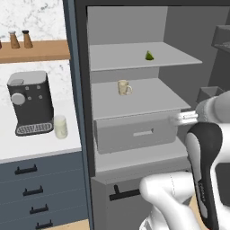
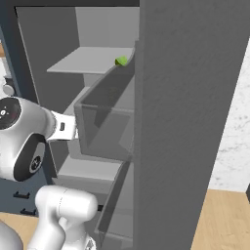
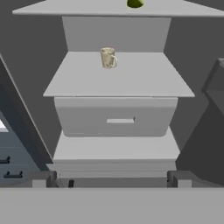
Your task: Grab a lemon wedge from the fridge and one ice cube from the ice bowl, and put them in the glass of lemonade.
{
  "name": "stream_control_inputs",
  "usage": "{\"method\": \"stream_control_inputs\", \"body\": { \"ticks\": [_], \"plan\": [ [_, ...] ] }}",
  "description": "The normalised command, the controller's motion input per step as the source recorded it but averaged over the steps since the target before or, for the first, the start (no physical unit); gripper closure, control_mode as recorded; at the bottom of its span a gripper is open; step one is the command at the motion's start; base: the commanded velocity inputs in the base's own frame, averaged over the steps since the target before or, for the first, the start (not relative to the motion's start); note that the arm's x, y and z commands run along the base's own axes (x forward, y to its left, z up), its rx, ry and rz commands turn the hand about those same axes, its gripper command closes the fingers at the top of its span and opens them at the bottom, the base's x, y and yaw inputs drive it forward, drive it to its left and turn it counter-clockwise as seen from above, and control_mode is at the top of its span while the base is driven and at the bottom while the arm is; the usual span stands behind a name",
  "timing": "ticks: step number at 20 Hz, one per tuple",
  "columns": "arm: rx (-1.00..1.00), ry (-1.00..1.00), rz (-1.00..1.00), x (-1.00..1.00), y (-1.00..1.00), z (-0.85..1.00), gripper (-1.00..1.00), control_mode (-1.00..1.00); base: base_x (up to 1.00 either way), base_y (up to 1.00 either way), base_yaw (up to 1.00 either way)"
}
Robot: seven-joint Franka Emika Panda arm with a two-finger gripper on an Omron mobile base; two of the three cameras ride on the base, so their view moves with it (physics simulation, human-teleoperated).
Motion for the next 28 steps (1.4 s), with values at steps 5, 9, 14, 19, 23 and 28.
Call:
{"method": "stream_control_inputs", "body": {
  "ticks": [5,9,14,19,23,28],
  "plan": [
    [0.00,0.00,0.00,0.50,0.00,0.31,-1.00,-1.00,0.00,0.00,0.00],
    [0.00,0.00,0.00,0.19,0.00,0.57,-1.00,-1.00,0.00,0.00,0.00],
    [0.00,-0.01,0.00,0.08,0.00,0.45,-1.00,-1.00,0.00,0.00,0.00],
    [0.00,-0.06,-0.06,0.13,0.00,0.39,-1.00,-1.00,0.00,0.00,0.00],
    [0.00,-0.08,-0.11,0.36,0.00,0.36,-1.00,-1.00,0.00,0.00,0.00],
    [0.00,-0.01,-0.11,0.62,-0.10,0.07,-1.00,-1.00,0.00,0.00,0.00]
  ]
}}
